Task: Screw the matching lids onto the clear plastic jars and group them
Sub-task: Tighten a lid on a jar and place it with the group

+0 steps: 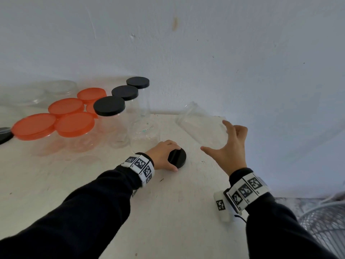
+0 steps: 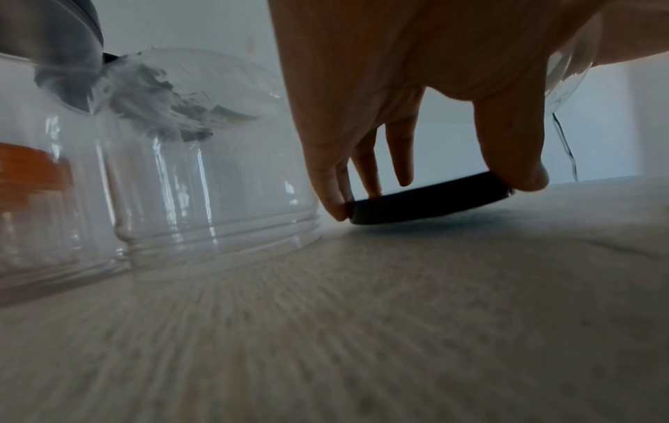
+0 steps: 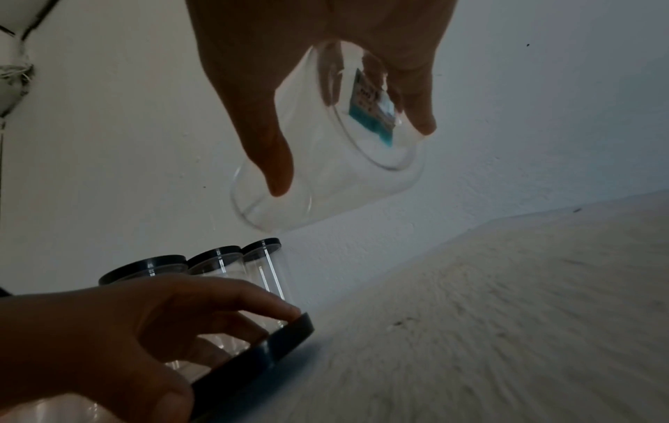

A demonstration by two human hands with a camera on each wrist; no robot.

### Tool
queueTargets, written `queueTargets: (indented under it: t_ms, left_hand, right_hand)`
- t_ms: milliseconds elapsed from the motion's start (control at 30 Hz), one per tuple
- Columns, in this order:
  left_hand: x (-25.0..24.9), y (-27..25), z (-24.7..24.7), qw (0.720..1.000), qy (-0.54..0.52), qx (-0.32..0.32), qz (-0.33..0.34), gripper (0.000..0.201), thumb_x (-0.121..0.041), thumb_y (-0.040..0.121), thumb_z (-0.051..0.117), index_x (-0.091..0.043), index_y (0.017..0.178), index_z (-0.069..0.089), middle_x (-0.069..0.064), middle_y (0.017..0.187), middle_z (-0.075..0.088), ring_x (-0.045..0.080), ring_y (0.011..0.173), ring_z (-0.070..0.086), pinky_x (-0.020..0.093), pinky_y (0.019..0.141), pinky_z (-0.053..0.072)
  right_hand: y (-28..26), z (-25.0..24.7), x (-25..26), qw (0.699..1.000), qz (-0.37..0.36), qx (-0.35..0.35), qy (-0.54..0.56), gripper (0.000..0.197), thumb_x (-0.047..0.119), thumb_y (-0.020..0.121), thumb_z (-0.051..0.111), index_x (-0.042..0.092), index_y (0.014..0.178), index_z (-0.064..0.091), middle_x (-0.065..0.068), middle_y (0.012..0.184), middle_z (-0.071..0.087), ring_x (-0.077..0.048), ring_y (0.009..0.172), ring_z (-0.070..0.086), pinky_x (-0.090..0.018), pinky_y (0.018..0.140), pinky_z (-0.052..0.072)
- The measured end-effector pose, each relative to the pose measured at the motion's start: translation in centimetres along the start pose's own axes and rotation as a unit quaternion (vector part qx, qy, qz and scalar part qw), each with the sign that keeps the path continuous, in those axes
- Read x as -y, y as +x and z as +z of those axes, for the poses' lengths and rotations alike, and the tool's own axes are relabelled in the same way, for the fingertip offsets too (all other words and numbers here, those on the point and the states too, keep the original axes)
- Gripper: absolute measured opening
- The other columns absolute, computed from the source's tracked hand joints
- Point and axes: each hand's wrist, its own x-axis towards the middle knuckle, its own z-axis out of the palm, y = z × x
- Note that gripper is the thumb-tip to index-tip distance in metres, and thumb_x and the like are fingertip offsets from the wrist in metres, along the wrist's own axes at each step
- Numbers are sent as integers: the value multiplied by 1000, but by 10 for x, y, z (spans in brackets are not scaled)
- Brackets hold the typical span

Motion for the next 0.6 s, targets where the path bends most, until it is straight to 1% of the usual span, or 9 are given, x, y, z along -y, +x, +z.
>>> queueTargets:
  t_ms: [100,233,333,433,533,600]
  left_hand:
    - [4,0,-1,1000,-11,-5,1,75,-33,77,74,-18,140,36,0,148,28,19,134,28,30,111,23]
    - [4,2,1,1000,-11,-8,5,76,-34,75,75,-17,139,37,0,147,30,19,133,30,32,112,25]
    - [2,3,2,1000,-10,-9,5,77,-33,75,75,-16,139,36,1,147,31,20,133,30,31,111,26]
    - [3,3,2,1000,-13,-13,7,76,-33,75,75,-15,138,37,1,146,32,20,132,32,30,110,26]
    - [4,2,1,1000,-17,-14,7,76,-32,75,75,-15,138,37,1,145,33,20,132,32,30,110,27]
    - [4,2,1,1000,-19,-15,8,76,-32,75,75,-15,138,37,1,144,33,20,131,33,31,110,27]
  right_hand:
    - [0,0,3,1000,7,19,-2,92,29,60,86,13,137,39,3,118,24,-11,109,33,-20,93,31]
    - [-2,2,4,999,0,22,-28,90,39,64,82,11,137,38,-3,128,33,-15,113,43,-22,87,36]
    - [-2,4,5,999,-11,15,-39,85,35,64,82,8,133,40,-3,131,39,-17,114,49,-22,84,36]
    - [-3,7,3,1000,12,14,-11,82,28,63,83,10,129,38,-1,131,45,-17,118,49,-23,86,37]
    - [-3,8,1,1000,16,7,-3,83,27,61,84,10,126,35,0,129,45,-17,118,49,-25,83,38]
    - [-2,9,0,1000,5,0,-11,87,26,60,85,8,128,34,-4,128,42,-19,115,49,-25,80,37]
